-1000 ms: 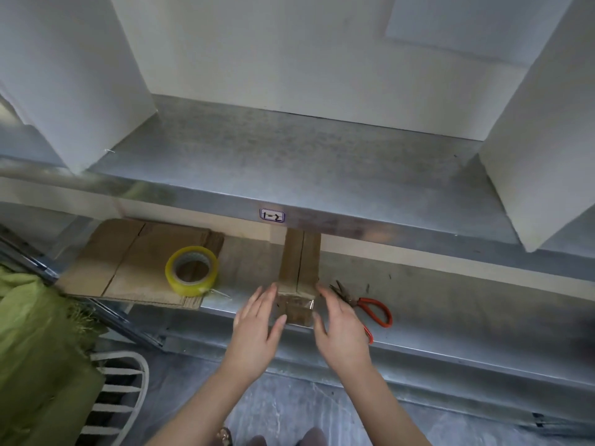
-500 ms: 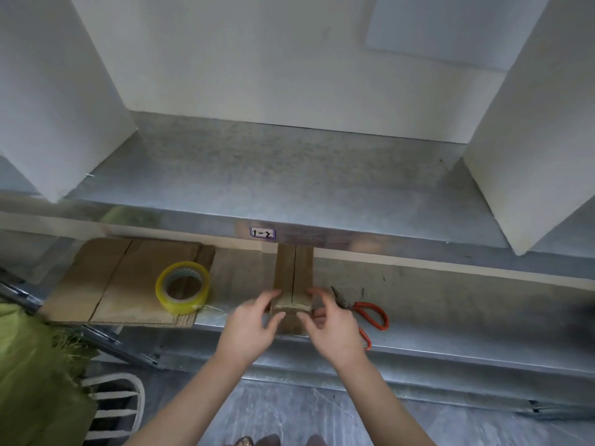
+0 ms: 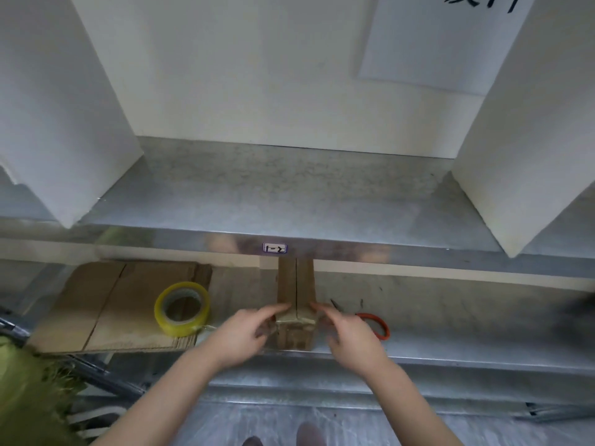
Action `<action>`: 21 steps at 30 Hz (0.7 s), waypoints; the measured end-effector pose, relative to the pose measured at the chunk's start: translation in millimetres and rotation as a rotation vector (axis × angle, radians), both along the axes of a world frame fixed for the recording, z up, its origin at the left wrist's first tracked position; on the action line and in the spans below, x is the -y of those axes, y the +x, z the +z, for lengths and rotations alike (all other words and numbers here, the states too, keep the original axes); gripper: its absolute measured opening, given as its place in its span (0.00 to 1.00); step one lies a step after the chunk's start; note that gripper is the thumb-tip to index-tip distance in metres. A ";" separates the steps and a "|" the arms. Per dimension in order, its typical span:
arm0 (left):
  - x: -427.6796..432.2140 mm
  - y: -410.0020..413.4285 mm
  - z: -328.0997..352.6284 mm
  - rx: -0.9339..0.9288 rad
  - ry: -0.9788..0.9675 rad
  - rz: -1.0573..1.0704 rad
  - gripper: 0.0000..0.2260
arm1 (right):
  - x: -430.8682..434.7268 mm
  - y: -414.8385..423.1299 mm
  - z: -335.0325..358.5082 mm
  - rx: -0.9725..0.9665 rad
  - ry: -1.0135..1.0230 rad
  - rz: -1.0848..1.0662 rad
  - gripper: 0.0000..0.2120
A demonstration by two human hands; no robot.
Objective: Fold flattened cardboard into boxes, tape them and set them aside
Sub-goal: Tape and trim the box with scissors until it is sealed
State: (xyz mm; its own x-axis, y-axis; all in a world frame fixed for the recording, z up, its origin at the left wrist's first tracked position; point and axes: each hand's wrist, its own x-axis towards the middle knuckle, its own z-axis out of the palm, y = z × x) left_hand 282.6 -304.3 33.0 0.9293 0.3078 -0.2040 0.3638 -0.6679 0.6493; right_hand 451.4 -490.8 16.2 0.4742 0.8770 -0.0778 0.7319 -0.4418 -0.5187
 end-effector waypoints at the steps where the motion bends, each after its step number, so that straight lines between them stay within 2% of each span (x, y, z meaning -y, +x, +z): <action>1: -3.9 2.3 1.6 0.010 -0.002 -0.031 0.29 | -2.6 4.9 1.6 0.014 0.021 0.004 0.30; 3: -4.6 9.3 2.0 0.041 0.029 -0.033 0.26 | -9.3 8.5 4.3 -0.012 0.054 -0.009 0.23; 7: 3.1 18.4 -14.4 0.211 0.119 0.104 0.19 | -12.9 2.6 0.1 -0.070 0.109 -0.094 0.20; 11: 27.3 20.6 -29.7 0.356 0.053 0.304 0.16 | -12.7 -16.6 -12.1 -0.167 0.273 -0.279 0.18; 14: 39.7 20.9 -34.0 0.381 -0.009 0.416 0.17 | -15.4 -31.5 -17.5 -0.215 0.331 -0.325 0.19; 18: 38.6 14.9 -32.3 0.347 -0.133 0.381 0.20 | -13.0 -30.5 -15.8 -0.331 0.347 -0.350 0.18; 21: 36.6 19.1 -29.0 0.336 -0.131 0.385 0.20 | -14.2 -31.2 -17.0 -0.298 0.341 -0.374 0.17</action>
State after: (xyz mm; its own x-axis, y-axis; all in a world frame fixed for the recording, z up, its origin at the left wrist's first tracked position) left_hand 301.7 -340.9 4.0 0.7745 0.6320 0.0262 0.3242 -0.4322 0.8415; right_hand 420.3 -476.6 -0.7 0.7571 0.6533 0.0022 0.3593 -0.4135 -0.8366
